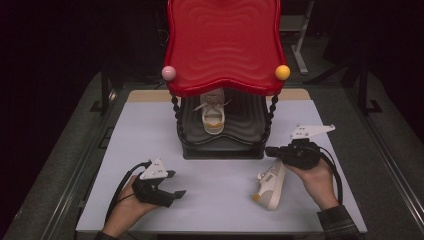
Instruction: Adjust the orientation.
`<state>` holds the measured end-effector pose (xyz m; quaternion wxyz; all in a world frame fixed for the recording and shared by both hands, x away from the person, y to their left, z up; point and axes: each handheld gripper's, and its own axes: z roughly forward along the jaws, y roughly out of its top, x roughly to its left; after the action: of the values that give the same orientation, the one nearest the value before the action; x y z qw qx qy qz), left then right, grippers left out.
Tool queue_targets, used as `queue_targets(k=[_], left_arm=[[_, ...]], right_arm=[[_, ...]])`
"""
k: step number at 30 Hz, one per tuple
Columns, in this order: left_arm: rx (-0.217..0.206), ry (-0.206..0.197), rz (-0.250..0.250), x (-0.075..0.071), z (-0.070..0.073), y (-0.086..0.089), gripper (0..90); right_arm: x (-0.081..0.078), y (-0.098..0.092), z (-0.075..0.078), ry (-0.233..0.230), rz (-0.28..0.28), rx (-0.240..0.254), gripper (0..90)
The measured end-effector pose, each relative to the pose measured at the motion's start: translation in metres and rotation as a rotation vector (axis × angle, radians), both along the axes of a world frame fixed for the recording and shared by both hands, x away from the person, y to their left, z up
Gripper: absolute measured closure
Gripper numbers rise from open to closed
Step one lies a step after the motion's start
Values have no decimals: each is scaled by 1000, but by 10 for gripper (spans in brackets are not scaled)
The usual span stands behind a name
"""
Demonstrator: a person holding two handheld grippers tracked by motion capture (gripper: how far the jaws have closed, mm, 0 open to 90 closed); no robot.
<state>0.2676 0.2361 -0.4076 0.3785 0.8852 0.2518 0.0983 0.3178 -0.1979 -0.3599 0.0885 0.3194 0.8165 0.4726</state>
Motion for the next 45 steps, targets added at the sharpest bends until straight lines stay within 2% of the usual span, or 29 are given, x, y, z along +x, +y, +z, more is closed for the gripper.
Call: queue_targets(k=[3, 6, 13, 14, 18, 33, 45], left_arm=[[1, -7, 21, -1, -11, 7, 184], [41, -22, 23, -3, -19, 6, 151], [87, 7, -7, -1, -40, 1, 132], [55, 3, -11, 0, -42, 3, 131], [15, -13, -17, -1, -45, 7, 130], [8, -13, -14, -2, -46, 7, 130], [7, -10, -13, -1, -46, 7, 130]], right_arm=[[-7, -12, -5, 11, -12, -14, 894], [-12, -23, -9, 18, -27, -17, 893], [-21, -36, -17, 38, -44, -31, 894], [-22, -36, -18, 44, -44, -34, 893], [-23, -39, -25, 68, -50, -62, 894], [-38, -65, -34, 94, -101, -45, 896], [-51, -89, -50, 136, -153, -101, 897]])
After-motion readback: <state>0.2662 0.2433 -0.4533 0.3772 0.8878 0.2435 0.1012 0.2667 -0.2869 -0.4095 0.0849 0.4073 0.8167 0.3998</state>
